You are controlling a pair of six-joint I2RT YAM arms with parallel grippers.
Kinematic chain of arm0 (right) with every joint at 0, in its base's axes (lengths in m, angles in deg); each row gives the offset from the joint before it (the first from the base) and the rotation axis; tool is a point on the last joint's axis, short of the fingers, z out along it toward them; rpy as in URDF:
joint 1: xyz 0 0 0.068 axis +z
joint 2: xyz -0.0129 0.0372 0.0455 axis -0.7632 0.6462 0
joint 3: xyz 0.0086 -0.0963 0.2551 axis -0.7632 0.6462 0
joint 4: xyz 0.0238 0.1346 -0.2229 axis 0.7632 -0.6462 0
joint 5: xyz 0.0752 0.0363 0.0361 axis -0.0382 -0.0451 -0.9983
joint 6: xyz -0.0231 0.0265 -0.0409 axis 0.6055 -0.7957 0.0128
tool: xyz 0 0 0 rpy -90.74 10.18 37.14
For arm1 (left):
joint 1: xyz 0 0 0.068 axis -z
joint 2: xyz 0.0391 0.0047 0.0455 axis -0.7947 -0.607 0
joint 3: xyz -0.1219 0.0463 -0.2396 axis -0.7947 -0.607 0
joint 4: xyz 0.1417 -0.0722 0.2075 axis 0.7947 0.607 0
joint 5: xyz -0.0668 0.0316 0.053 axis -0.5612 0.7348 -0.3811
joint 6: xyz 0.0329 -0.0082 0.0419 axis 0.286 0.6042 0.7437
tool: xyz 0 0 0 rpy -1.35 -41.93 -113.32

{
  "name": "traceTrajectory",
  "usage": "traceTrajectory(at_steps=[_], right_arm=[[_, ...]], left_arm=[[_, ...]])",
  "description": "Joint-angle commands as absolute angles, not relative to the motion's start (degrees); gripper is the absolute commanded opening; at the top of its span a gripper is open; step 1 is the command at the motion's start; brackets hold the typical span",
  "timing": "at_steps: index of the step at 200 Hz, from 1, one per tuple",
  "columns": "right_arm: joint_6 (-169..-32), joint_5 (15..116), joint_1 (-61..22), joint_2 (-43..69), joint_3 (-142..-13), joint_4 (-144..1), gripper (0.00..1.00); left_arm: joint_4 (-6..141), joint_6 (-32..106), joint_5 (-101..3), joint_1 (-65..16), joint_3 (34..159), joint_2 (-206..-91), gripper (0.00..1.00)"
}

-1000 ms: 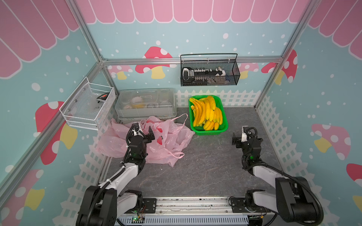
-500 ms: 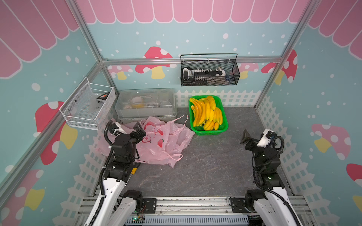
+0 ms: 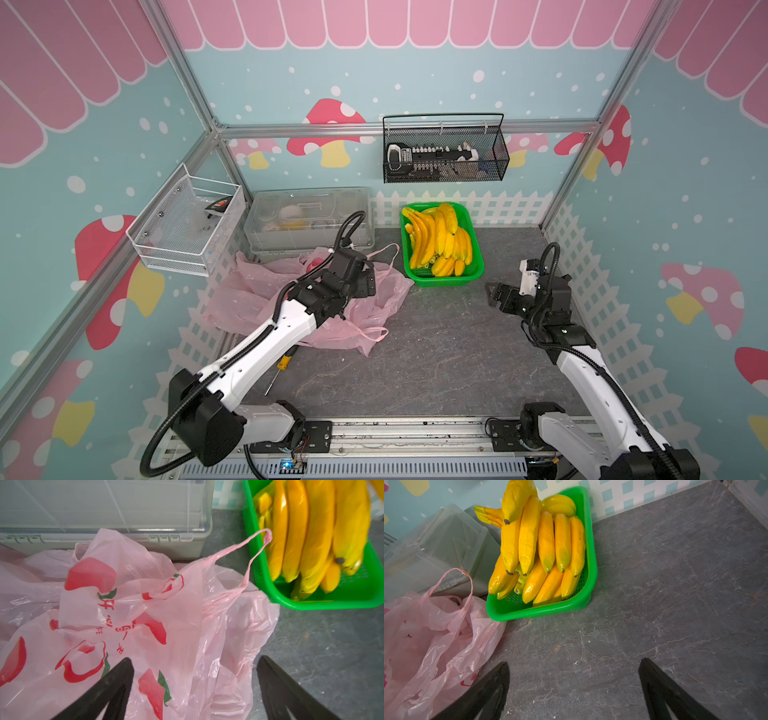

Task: Place the banana into a plastic bag & tie a knot
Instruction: Pick up the plastic bag at the center of the board.

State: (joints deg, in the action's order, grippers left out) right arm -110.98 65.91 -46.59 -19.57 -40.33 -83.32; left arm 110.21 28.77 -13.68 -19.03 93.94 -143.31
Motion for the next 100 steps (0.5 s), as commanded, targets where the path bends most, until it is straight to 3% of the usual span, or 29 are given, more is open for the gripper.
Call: traceTrajectory(at_steps=[1,55,86,100], right_arm=[[-109.1,64.6,-45.3,-18.1,-42.1,-87.5,0.95],[-108.6,66.6,-41.8,-17.0,-41.8,-88.8,0.93],[-107.7,67.9,-40.4,-17.1,-42.3,-89.9,0.92],[-107.3,68.3,-39.8,-16.9,-42.6,-90.2,0.91]], left_arm=[[117.3,29.7,-5.0,-17.7,99.4,-148.2,0.88],[122.7,30.0,3.3,-17.7,108.0,-161.3,0.74],[123.5,30.1,4.9,-17.8,110.5,-165.3,0.59],[123.5,29.6,6.0,-17.7,110.9,-165.6,0.47]])
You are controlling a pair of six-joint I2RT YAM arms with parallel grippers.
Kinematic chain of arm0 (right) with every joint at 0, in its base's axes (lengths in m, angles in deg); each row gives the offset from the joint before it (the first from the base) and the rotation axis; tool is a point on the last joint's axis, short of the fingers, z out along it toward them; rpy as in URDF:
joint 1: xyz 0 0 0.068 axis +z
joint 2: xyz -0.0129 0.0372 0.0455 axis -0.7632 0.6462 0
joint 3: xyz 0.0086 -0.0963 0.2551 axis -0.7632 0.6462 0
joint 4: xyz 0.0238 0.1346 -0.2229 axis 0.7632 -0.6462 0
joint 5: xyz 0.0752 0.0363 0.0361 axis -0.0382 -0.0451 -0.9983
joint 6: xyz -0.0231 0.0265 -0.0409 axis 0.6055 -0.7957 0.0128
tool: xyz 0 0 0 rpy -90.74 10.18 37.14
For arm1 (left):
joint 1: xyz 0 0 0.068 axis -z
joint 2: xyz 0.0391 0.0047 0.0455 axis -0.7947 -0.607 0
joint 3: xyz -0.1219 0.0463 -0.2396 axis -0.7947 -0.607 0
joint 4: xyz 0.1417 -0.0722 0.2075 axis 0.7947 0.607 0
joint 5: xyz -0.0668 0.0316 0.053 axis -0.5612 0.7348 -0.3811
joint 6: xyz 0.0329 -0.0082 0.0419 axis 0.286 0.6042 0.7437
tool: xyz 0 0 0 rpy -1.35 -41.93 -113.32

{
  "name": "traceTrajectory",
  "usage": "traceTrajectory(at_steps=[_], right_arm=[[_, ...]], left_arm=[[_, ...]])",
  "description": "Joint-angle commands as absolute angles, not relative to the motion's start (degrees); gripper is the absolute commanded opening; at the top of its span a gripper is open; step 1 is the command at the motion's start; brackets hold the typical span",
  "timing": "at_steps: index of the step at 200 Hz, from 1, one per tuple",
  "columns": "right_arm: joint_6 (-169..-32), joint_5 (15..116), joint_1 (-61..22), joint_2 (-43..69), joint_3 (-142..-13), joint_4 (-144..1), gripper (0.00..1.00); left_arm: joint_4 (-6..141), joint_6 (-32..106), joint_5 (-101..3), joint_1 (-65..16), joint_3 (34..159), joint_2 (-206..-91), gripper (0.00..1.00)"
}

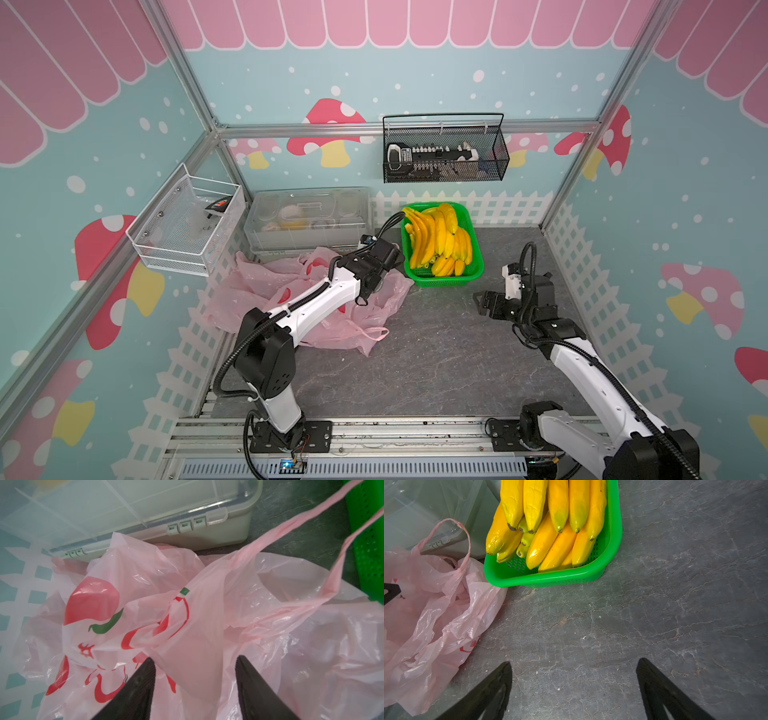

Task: Place the banana into a plastic bag & tie a knot
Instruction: Pick up the plastic bag at the center of the board.

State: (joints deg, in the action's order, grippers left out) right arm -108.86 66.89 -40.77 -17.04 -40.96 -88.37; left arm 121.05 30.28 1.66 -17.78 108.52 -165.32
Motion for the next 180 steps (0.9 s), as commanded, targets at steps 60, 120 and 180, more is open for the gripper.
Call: traceTrajectory(at_steps=[60,120,180], right_arm=[[-106.2,71.9,-31.8,-13.8,-43.5,-91.1,0.86],[-109.5,72.8,-26.8,-9.5,-44.1,-87.1,0.86],[-108.3,74.0,-31.1,-5.7,-59.1,-93.4,0.88]], left_arm=[[116.5,29.0,7.6,-17.7,103.6,-154.1,0.0],[114.8,27.3,-2.2,-17.4,101.1,-132.6,0.0],[114.6,24.1,-15.5,-17.1,103.1,-133.3,0.0]])
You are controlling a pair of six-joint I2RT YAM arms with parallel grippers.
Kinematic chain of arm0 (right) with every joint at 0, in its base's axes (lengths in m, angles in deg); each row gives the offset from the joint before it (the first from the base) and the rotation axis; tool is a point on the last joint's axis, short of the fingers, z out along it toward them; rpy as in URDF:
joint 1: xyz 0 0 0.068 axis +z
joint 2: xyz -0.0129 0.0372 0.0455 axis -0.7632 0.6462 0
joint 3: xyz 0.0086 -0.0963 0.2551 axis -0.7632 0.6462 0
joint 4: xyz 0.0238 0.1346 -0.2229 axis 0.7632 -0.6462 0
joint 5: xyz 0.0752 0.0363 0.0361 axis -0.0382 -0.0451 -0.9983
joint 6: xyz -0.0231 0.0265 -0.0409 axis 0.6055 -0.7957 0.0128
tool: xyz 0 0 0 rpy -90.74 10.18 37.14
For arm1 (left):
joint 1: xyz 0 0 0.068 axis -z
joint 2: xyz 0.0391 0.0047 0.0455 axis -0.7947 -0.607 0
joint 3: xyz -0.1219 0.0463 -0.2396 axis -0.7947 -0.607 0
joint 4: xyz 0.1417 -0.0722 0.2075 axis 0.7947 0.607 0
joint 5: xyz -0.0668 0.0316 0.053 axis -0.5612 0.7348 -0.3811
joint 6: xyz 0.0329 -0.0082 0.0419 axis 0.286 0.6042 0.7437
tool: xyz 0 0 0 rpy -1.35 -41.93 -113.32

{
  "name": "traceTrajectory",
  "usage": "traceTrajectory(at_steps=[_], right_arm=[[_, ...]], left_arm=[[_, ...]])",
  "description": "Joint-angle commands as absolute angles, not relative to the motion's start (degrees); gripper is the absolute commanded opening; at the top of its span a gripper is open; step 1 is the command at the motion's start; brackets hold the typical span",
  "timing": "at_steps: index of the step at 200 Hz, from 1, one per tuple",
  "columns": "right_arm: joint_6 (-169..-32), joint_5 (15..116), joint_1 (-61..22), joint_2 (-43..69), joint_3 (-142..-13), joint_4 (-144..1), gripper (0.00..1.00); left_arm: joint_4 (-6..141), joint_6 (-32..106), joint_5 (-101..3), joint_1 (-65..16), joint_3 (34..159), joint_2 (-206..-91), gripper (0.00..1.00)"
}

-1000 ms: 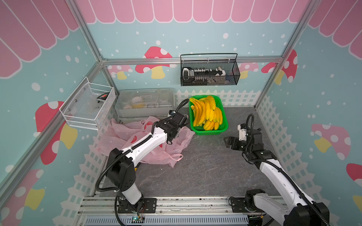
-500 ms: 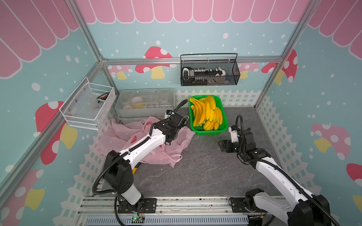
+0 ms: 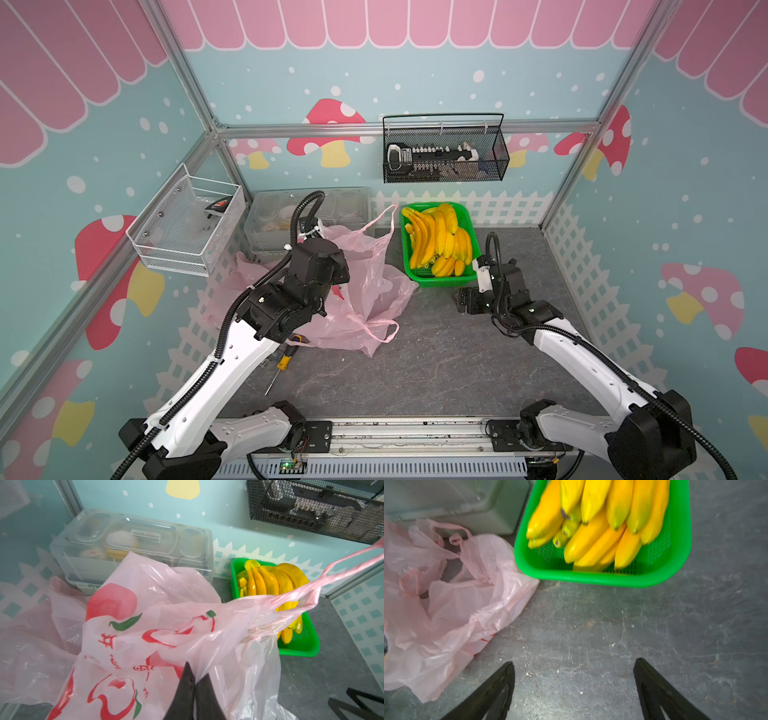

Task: Place the banana into a plastic bag & tie a knot
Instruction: Pick up the plastic bag at the center of the board, then pick up the banana from the basket.

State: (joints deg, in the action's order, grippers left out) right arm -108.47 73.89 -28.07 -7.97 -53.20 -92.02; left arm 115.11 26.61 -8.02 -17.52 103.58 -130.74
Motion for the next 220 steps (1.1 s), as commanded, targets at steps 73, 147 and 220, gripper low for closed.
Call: traceTrajectory(at_steps=[73,147,220], right_arm=[[-113.1,65.8,-37.7,13.7,-74.2,-82.2,0.82],[-115.8,65.1,-39.2,28.2,-86.9,-75.8,0.74],[-117.6,62.1,-39.2,37.3,-92.6,-72.6,0.59]], left_arm=[[107.4,21.4,-20.2,-17.1,97.8,-139.4,0.0],[105.8,21.3,-20.8,-17.8,95.8,-140.7,0.0],[105.4,21.3,-21.8,-19.7,94.1,-139.2,0.0]])
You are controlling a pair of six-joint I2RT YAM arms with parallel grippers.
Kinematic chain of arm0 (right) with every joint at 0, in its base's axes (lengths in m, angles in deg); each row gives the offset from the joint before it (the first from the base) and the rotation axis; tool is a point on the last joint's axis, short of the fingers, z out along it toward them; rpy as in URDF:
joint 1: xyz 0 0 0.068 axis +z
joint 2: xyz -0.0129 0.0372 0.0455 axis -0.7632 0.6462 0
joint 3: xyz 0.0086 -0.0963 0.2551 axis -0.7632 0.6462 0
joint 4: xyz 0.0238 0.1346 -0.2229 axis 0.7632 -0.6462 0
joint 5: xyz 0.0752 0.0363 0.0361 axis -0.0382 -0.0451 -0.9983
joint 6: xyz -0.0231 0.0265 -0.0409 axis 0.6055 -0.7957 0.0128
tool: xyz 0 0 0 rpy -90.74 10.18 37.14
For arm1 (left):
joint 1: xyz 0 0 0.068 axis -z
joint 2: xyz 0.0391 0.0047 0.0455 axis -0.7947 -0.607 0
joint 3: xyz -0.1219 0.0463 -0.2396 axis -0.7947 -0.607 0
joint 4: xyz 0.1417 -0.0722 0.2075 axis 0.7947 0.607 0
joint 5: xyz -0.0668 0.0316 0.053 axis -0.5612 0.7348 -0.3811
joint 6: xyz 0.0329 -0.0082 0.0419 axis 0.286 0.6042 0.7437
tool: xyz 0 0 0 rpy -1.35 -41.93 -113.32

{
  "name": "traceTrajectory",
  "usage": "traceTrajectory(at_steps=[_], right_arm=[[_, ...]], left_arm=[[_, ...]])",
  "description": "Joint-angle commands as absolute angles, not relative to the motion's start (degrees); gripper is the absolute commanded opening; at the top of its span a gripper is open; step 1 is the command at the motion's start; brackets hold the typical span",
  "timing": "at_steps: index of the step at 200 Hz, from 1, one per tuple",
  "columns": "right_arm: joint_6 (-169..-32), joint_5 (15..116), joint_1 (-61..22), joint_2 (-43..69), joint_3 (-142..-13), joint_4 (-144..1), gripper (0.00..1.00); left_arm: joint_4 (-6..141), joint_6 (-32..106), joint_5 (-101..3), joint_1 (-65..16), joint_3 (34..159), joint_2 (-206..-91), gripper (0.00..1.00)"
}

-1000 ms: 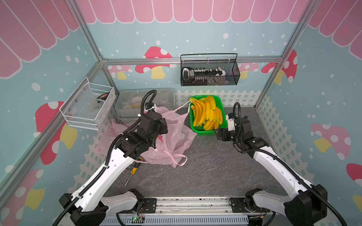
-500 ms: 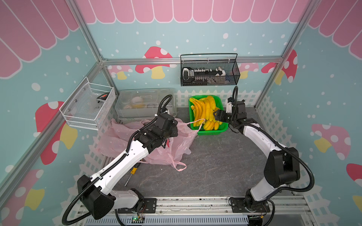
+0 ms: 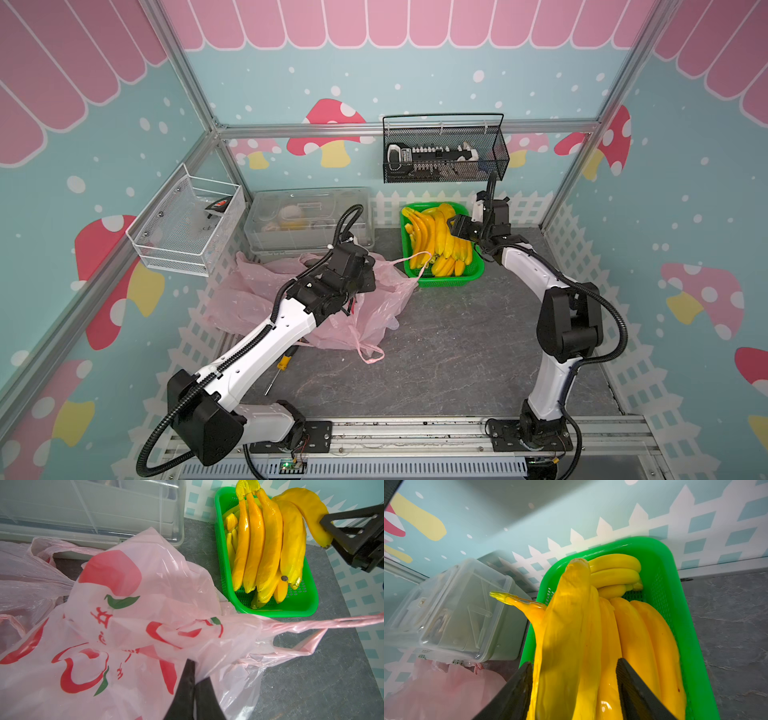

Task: Place the banana into a plastic bag & tie a knot
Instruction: Pick up the banana from the basket.

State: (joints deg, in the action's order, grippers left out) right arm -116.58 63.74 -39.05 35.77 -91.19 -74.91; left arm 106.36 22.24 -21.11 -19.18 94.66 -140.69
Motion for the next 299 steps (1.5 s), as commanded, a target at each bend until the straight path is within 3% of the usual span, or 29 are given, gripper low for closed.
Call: traceTrajectory(at_steps=[1,69,110,192,260,299], right_arm=[[-117.6,62.0,-39.2,37.4,-92.6,-72.5,0.59],[-117.8,62.1,-39.1,37.4,-91.5,-70.6,0.34],[-117.6,62.8,-39.1,30.6,-85.6,-68.3,0.28],[-115.8,62.1,-38.2,11.5,-66.6,-69.4,0.24],[-110.1,62.8,-33.0,-20.6,-51.5,-85.1,0.24],[-111.3,59.8,-28.3,-30.9,-49.4,-91.8,0.24]], left_arm=[[105.4,21.3,-21.9,-19.7,94.1,-139.3,0.0],[105.4,21.0,-22.6,-20.0,94.5,-140.7,0.0],[105.4,21.0,-22.5,-20.1,95.2,-141.7,0.0],[105.4,20.3,-22.3,-20.7,96.2,-143.8,0.0],[105.4,19.7,-23.4,-20.7,98.8,-147.0,0.0],[105.3,18.9,-23.9,-20.7,100.3,-148.9,0.0]])
